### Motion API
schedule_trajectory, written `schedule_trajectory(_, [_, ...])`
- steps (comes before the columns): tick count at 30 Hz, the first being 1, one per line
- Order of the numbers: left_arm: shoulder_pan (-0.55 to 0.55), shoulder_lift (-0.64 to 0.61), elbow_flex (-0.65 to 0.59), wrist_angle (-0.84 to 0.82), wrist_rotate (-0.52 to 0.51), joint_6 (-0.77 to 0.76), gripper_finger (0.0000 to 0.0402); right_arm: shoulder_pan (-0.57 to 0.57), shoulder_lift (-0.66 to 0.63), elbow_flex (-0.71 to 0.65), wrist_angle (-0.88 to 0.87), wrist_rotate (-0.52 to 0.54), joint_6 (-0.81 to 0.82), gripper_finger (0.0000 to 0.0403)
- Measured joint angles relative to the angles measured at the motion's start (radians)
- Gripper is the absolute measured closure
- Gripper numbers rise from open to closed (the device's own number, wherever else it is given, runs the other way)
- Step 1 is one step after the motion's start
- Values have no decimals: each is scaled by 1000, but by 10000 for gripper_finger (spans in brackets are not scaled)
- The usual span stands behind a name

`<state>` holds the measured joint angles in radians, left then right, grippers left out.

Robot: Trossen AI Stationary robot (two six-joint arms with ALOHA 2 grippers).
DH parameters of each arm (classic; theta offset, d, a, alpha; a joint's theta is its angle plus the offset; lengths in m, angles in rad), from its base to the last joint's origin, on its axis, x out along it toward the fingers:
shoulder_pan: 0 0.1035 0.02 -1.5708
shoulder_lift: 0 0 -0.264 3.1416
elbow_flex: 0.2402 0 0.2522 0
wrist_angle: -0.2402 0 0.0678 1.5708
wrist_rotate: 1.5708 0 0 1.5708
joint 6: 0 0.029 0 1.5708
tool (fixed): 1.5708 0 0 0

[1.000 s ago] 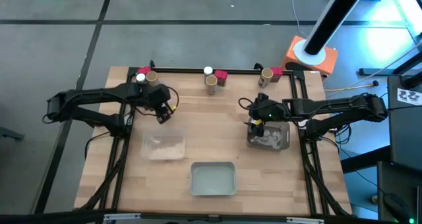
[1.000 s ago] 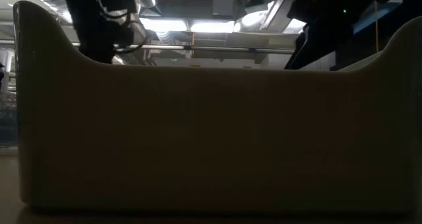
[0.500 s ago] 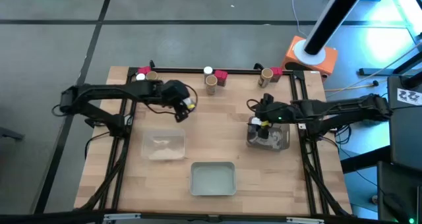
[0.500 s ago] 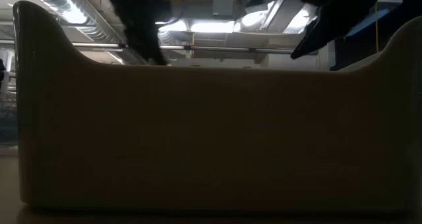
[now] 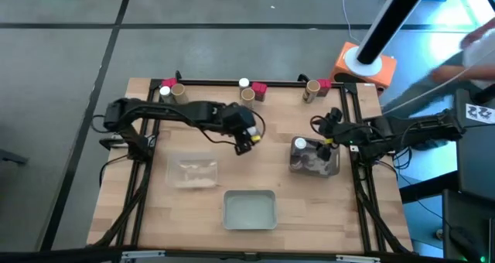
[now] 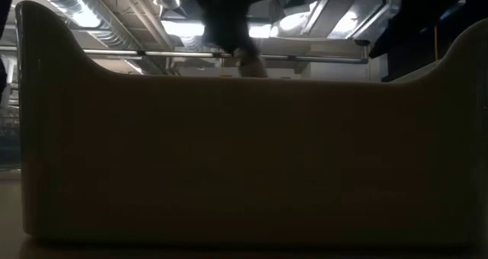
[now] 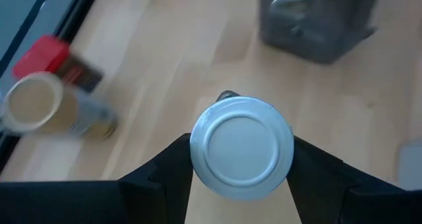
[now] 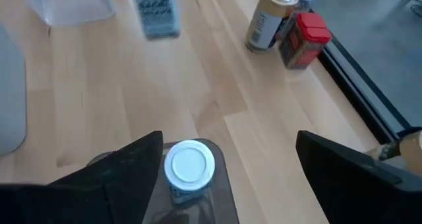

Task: Sort spices by type
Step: Put the white seasoning bottle into the black bin

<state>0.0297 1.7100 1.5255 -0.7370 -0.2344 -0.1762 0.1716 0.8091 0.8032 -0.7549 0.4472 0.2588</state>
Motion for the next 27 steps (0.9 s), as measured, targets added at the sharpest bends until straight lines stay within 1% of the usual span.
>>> schedule_trajectory(9, [-85, 151, 195, 47, 0, -28, 213, 6, -24, 0, -50, 17, 48, 56])
schedule_trajectory(12, [-104, 204, 265, 55, 0, -30, 213, 6, -23, 0, -66, 17, 48, 56])
schedule_trajectory(15, [-121, 258, 329, 104, 0, -27, 213, 5, -23, 0, -70, 17, 48, 56])
schedule_trajectory(20, [-138, 355, 455, 108, 0, -26, 213, 5, -33, 0, -94, 17, 50, 56])
schedule_trajectory(27, [-152, 451, 549, 167, 0, 6, 213, 5, -38, 0, -118, 17, 56, 56])
